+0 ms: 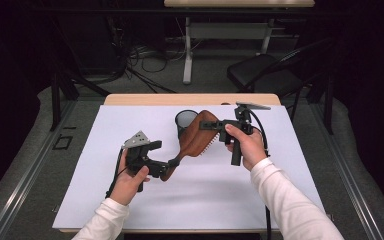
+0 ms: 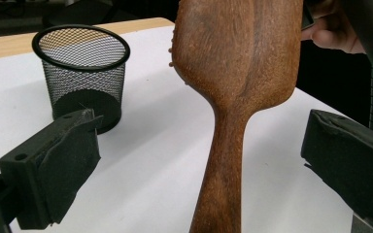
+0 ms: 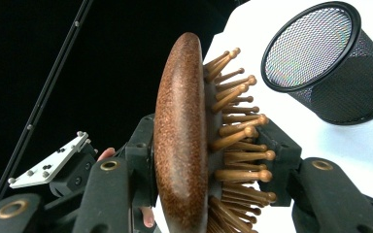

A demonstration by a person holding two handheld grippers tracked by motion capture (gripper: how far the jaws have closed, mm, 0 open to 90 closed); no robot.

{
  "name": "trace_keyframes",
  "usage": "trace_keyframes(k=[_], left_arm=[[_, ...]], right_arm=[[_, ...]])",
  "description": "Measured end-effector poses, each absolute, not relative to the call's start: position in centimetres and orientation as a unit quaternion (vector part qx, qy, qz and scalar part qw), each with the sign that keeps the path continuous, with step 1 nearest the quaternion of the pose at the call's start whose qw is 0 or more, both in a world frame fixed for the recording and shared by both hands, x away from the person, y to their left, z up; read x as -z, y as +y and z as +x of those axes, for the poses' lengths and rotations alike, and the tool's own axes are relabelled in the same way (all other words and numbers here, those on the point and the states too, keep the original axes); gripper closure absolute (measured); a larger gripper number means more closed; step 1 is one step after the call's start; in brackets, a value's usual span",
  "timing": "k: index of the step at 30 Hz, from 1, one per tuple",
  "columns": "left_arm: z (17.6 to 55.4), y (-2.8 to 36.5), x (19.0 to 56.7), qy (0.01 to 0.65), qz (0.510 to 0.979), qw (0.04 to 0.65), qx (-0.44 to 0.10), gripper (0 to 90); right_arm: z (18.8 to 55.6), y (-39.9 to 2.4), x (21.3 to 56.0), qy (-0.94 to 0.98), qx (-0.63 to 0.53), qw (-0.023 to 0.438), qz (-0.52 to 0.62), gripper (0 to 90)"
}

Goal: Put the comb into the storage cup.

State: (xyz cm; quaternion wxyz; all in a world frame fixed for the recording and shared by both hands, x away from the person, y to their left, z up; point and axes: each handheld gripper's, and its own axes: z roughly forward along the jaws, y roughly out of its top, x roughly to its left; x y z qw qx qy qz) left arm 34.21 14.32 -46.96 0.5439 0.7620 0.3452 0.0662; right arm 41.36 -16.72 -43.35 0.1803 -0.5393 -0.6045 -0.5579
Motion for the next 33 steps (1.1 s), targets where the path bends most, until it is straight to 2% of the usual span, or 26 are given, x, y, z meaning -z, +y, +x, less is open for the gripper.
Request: trace_keyframes(k=[12,33], left_arm=[[34.5,14.9,46.9,0.358,0.758,0.543,-0.059,0.5],[34.9,16.5,46.7,0.375,0.747,0.543,-0.074,0.5]], right_arm=[[41.5,-16.9,43.0,-0.602,0.56,0.174,-0.543,50.2],[42.5,-17.8,41.3,-0.592,0.564,0.136,-0.559,49.5]])
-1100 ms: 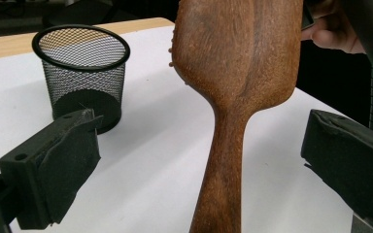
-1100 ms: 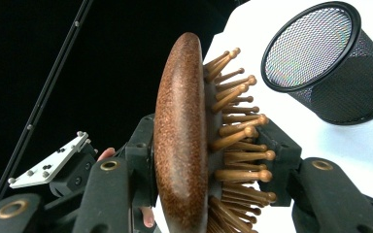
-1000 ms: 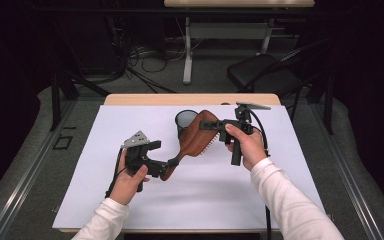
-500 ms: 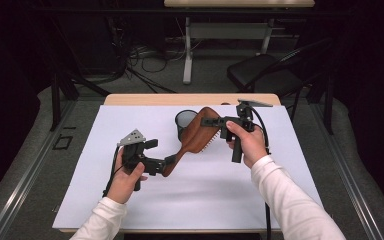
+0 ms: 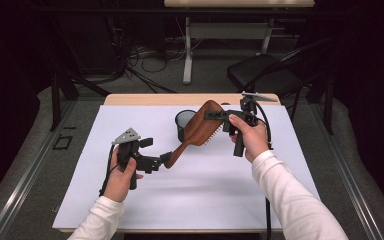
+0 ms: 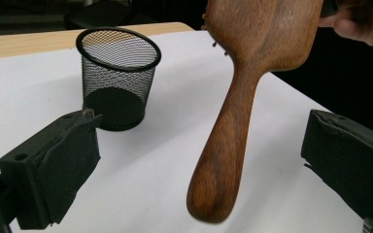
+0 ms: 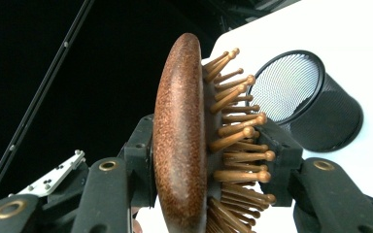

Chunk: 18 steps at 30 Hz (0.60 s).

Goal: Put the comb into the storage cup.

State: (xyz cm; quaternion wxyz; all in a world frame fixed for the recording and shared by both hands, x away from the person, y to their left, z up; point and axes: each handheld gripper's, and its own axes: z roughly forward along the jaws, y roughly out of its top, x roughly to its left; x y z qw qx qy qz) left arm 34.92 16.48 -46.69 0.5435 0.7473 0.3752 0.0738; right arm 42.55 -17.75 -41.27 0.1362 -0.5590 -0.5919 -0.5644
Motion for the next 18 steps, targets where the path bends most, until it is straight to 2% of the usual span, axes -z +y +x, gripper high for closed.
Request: trace_keyframes(k=[18], left_arm=[[35.14,17.1,46.59,0.383,0.755,0.523,-0.093,0.6]], right_arm=[[43.52,-18.42,40.49,-0.587,0.565,0.11,-0.57,49.4]])
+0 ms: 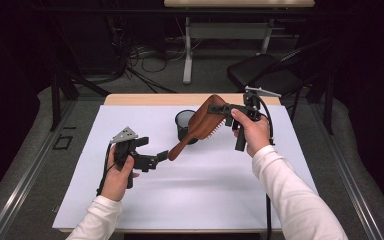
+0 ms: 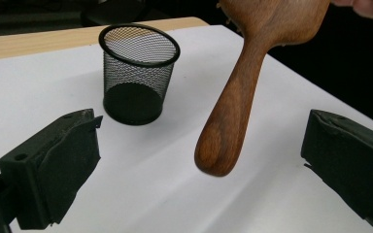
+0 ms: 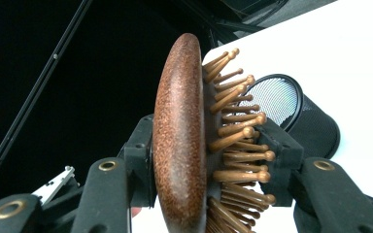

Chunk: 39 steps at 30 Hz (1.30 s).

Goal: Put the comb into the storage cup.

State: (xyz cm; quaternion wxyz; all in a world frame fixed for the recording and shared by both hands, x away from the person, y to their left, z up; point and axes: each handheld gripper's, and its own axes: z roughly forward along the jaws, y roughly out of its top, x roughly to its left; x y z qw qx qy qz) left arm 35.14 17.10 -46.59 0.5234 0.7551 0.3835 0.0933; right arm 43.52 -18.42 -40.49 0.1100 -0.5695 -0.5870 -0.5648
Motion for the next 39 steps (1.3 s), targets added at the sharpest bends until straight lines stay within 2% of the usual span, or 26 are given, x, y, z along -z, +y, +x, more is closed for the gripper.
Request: trace_keyframes(k=[15,39], left_arm=[[35.4,17.5,46.9,0.396,0.756,0.514,-0.091,0.6],[36.0,18.3,47.4,0.418,0.758,0.486,-0.121,0.6]], right_arm=[[44.1,-18.5,39.6,-0.584,0.568,0.091,-0.573,49.3],[45.0,-17.8,38.8,-0.578,0.575,0.07,-0.575,49.3]])
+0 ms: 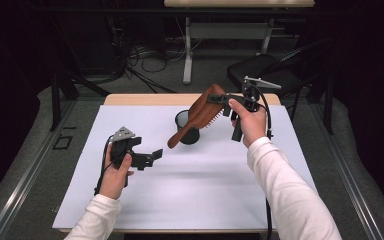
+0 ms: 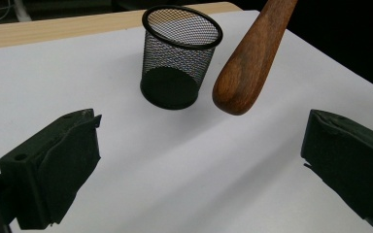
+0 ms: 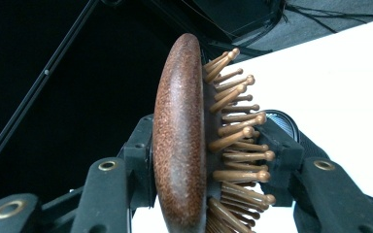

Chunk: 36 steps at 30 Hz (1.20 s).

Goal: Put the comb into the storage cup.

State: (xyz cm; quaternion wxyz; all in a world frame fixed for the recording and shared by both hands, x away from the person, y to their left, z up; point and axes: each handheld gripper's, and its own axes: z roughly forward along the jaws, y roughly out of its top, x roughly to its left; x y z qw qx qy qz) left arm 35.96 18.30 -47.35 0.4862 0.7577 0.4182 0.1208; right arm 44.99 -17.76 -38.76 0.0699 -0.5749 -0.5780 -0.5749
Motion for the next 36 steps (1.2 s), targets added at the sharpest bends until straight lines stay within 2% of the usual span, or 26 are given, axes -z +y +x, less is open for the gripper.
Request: trace_keyframes(k=[36], left_arm=[[36.2,18.9,47.5,0.426,0.747,0.494,-0.125,0.5]], right_arm=[[47.6,-18.7,37.2,-0.527,0.58,-0.019,-0.621,49.1]])
